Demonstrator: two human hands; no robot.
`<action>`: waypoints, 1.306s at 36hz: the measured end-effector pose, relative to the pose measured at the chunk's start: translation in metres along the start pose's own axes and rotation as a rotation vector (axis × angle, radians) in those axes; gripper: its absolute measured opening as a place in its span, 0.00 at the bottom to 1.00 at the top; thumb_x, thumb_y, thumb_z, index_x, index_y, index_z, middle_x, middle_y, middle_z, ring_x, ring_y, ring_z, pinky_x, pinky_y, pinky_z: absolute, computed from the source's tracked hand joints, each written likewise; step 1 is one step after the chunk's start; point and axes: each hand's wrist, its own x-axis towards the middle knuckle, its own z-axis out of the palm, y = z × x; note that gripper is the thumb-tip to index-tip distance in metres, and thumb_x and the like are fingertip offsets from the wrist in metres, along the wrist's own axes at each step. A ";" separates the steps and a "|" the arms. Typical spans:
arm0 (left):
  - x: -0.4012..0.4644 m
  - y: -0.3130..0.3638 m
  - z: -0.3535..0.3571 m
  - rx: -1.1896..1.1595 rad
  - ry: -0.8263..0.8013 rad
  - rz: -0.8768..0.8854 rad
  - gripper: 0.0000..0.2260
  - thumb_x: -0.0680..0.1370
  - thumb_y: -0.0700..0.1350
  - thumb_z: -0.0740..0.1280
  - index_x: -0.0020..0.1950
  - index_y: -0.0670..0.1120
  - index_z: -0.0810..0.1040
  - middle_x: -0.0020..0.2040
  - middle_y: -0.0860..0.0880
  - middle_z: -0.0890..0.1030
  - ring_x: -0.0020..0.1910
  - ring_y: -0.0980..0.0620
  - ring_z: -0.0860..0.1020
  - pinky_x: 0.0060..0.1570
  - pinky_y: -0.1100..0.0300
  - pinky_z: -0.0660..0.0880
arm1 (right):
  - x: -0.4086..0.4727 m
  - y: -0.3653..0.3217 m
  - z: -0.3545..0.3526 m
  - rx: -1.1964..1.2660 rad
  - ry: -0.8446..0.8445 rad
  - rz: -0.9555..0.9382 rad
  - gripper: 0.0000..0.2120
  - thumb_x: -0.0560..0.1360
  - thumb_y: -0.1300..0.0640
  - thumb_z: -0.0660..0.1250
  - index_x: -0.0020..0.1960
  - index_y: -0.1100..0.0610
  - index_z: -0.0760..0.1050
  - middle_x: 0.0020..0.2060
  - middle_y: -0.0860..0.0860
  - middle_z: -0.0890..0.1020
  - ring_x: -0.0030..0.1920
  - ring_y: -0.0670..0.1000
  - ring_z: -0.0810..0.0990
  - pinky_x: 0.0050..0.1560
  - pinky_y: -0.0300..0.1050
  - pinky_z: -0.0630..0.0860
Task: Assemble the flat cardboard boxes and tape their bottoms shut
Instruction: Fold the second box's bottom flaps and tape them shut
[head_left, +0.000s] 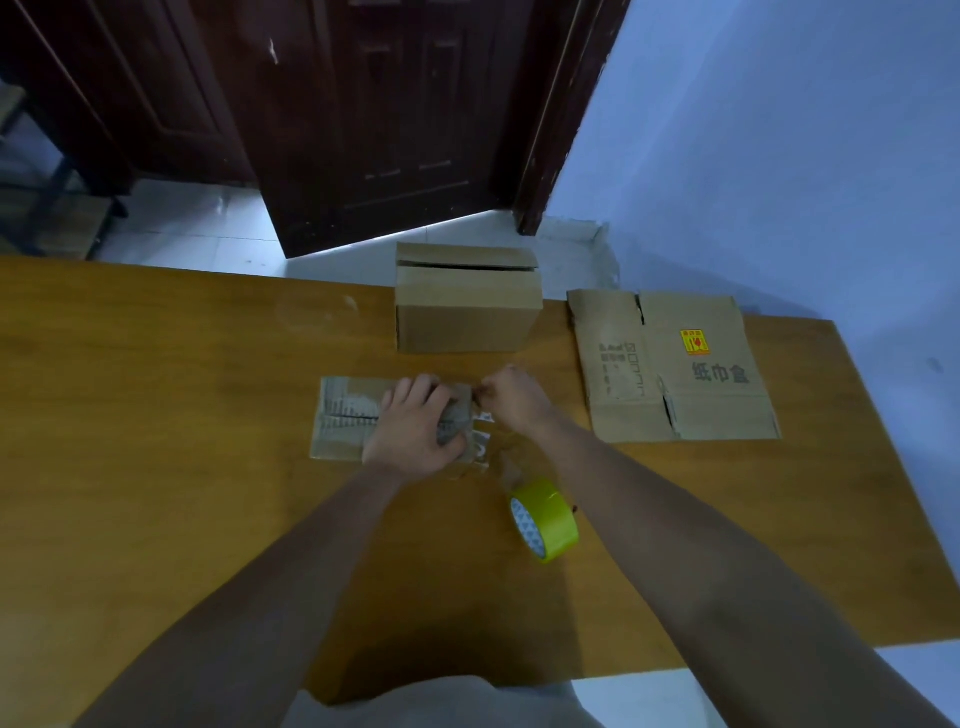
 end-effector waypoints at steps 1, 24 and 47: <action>0.000 0.000 0.000 -0.003 0.004 0.001 0.31 0.67 0.63 0.52 0.62 0.46 0.72 0.57 0.46 0.69 0.57 0.46 0.64 0.54 0.53 0.61 | -0.002 0.002 0.003 0.037 0.010 0.014 0.12 0.79 0.56 0.61 0.40 0.58 0.77 0.37 0.56 0.79 0.43 0.57 0.79 0.43 0.47 0.72; 0.000 -0.001 0.000 -0.019 0.013 0.010 0.31 0.67 0.63 0.50 0.63 0.47 0.72 0.58 0.48 0.68 0.58 0.48 0.64 0.53 0.57 0.58 | -0.070 0.008 0.034 0.046 0.124 -0.045 0.17 0.77 0.58 0.59 0.65 0.53 0.73 0.63 0.49 0.74 0.64 0.55 0.68 0.62 0.56 0.70; -0.002 -0.002 -0.001 -0.024 0.021 0.020 0.27 0.71 0.61 0.55 0.65 0.48 0.71 0.59 0.47 0.68 0.60 0.47 0.64 0.54 0.55 0.59 | -0.071 -0.015 0.050 -0.380 0.020 -0.074 0.11 0.80 0.55 0.59 0.53 0.58 0.78 0.51 0.55 0.81 0.56 0.57 0.77 0.59 0.50 0.68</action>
